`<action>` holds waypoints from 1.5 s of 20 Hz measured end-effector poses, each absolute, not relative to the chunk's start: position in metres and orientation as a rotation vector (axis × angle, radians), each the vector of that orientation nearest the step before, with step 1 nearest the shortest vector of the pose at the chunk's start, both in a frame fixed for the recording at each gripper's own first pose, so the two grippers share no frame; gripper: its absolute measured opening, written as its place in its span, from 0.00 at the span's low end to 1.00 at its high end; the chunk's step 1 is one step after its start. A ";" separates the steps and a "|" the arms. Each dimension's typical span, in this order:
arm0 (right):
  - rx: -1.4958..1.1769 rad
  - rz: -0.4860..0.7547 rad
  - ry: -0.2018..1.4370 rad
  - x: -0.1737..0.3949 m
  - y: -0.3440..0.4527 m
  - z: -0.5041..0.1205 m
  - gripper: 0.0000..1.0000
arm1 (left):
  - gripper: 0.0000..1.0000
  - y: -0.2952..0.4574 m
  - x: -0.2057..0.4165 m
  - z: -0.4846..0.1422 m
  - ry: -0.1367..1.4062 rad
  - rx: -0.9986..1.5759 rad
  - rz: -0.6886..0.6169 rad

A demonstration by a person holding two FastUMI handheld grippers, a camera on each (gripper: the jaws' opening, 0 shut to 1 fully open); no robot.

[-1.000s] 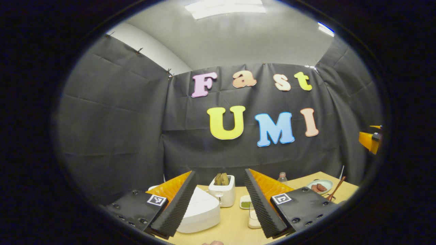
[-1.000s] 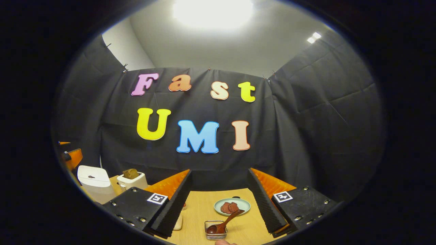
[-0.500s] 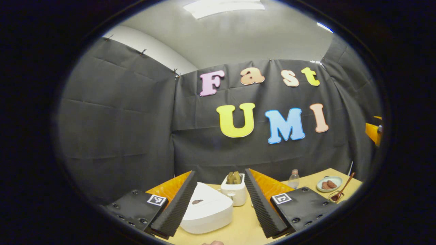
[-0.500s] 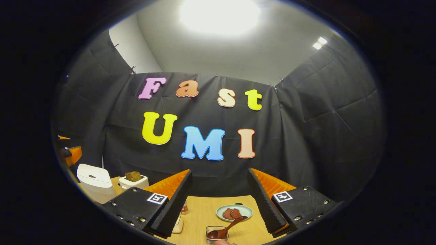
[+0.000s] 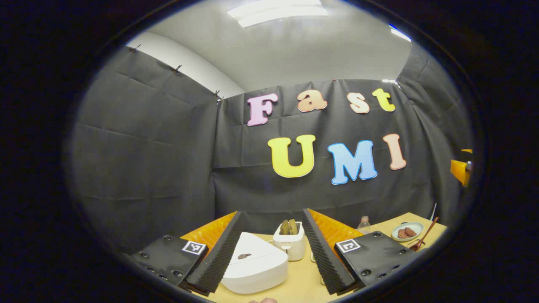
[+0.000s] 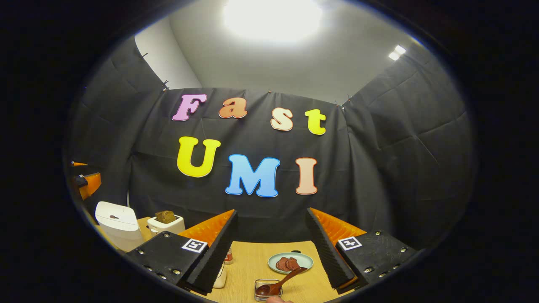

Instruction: Close the left gripper, press the button to open the rice cooker; take a wooden spoon from the chopstick holder with the right hand, scoop a spoonful of rice and pour it into the rice cooker, then put the wooden spoon back into the chopstick holder.

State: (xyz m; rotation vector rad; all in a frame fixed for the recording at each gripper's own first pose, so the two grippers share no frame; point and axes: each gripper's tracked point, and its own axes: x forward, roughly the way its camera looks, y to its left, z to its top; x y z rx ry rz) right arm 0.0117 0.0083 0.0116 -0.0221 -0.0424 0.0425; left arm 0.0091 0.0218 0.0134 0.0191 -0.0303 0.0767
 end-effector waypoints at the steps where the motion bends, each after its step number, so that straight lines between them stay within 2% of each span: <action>1: -0.017 0.033 -0.039 0.012 0.006 0.013 0.97 | 0.94 0.018 0.010 0.009 -0.024 0.010 0.063; 6: -0.059 -0.005 -0.031 0.009 -0.005 0.008 0.97 | 0.96 0.008 0.012 0.015 -0.029 0.010 0.006; 7: -0.053 -0.012 -0.031 0.008 -0.008 0.010 0.97 | 0.94 0.009 0.014 0.017 -0.035 0.014 0.004; 10: -0.017 -0.017 -0.015 0.006 -0.009 0.003 0.97 | 0.97 0.009 0.015 0.018 -0.041 0.005 0.014; 12: -0.019 -0.018 -0.021 0.007 -0.010 0.002 0.97 | 0.93 0.012 0.012 0.022 -0.052 0.011 0.021; 13: -0.022 -0.013 -0.018 0.008 -0.008 0.001 0.97 | 0.97 0.013 0.011 0.021 -0.055 0.022 0.028; 14: -0.024 -0.007 -0.021 0.009 -0.007 0.001 0.97 | 0.93 0.016 0.010 0.019 -0.053 0.032 0.035; 20: -0.022 0.020 -0.031 0.014 0.002 0.003 0.97 | 0.91 0.047 0.013 0.016 -0.045 0.013 0.091; 22: -0.025 0.020 -0.026 0.014 0.003 0.000 0.97 | 0.77 0.059 0.019 0.017 -0.045 0.018 0.100; 25: -0.021 0.006 -0.017 0.013 0.003 -0.003 0.97 | 0.45 0.071 0.033 0.006 -0.019 0.013 0.087; 26: -0.021 -0.001 -0.015 0.012 0.002 -0.004 0.97 | 0.48 0.070 0.035 0.003 -0.014 0.015 0.082; 29: -0.028 -0.026 -0.009 0.010 0.000 -0.005 0.97 | 0.10 0.092 0.054 0.001 -0.019 0.021 0.096; 30: -0.030 -0.035 -0.008 0.009 -0.001 -0.007 0.97 | 0.12 0.097 0.064 -0.001 -0.013 0.024 0.097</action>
